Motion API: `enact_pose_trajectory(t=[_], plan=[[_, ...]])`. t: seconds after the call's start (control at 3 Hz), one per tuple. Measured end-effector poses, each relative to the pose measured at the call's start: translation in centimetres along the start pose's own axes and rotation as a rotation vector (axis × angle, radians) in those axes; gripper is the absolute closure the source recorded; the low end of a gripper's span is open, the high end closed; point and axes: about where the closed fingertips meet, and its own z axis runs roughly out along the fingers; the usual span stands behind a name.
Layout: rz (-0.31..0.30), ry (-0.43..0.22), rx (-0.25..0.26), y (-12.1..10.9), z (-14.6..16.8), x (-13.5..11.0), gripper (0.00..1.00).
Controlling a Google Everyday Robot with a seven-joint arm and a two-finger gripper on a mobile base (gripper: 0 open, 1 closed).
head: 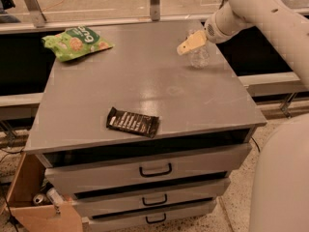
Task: Move water bottle near green rice chip bag
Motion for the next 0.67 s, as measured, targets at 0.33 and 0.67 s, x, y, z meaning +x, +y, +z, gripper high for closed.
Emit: enact_pose_trajectory(t=[0.33, 0.67], plan=[[0.028, 0.034, -0.007, 0.28, 1.11, 0.97, 0.18], [0.05, 0.055, -0.011, 0.44, 1.72, 1.64, 0.39]])
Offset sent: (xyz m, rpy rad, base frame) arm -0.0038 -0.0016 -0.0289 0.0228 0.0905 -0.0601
